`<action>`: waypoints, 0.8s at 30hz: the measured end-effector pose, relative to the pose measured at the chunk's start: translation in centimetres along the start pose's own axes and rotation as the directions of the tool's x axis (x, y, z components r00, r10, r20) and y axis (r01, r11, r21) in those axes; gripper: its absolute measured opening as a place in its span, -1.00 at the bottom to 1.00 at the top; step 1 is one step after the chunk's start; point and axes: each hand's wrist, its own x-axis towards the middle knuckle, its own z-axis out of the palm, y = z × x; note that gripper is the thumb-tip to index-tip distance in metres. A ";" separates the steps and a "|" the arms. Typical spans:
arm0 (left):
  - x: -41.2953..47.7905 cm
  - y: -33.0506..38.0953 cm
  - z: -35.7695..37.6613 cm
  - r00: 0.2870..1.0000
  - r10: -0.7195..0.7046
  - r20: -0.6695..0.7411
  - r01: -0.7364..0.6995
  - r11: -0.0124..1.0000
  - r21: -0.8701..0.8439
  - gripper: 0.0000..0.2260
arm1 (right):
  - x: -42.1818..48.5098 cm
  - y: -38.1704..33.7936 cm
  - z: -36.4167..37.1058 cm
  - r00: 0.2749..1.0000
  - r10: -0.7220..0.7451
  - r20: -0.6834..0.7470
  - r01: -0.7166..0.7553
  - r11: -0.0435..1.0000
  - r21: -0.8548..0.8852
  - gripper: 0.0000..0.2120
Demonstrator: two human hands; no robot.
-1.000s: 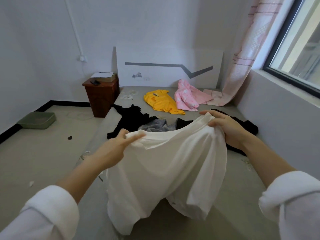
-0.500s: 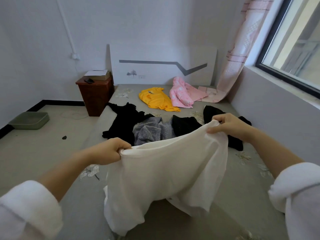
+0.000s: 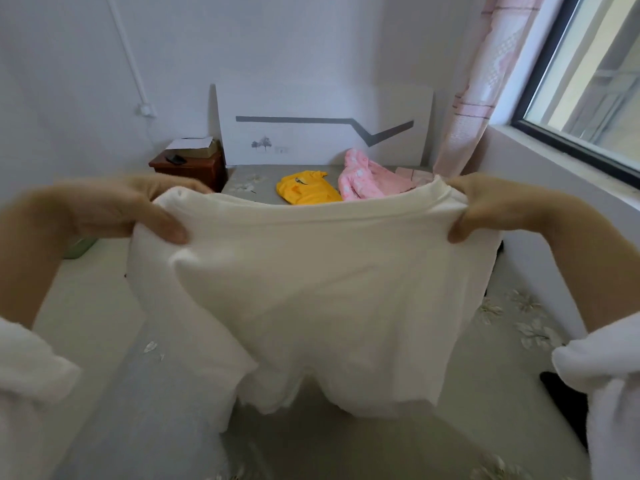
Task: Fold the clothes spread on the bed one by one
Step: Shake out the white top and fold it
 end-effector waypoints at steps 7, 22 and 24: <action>4.2 -0.9 -1.6 0.795 -0.109 -0.597 0.562 0.506 0.655 -0.73 | 5.3 2.0 4.9 0.867 0.092 -0.491 -0.321 0.855 -0.408 -0.82; 8.0 -0.5 -2.1 0.262 0.070 -0.962 -0.312 0.950 -0.016 -0.78 | 8.9 -0.4 5.2 0.493 0.103 -0.864 0.099 0.980 0.174 -0.76; 5.9 -1.4 -1.4 0.190 0.157 -0.969 -0.364 0.928 0.079 -0.76 | 6.9 0.2 5.9 0.490 -0.015 -0.872 0.113 0.993 0.046 -0.70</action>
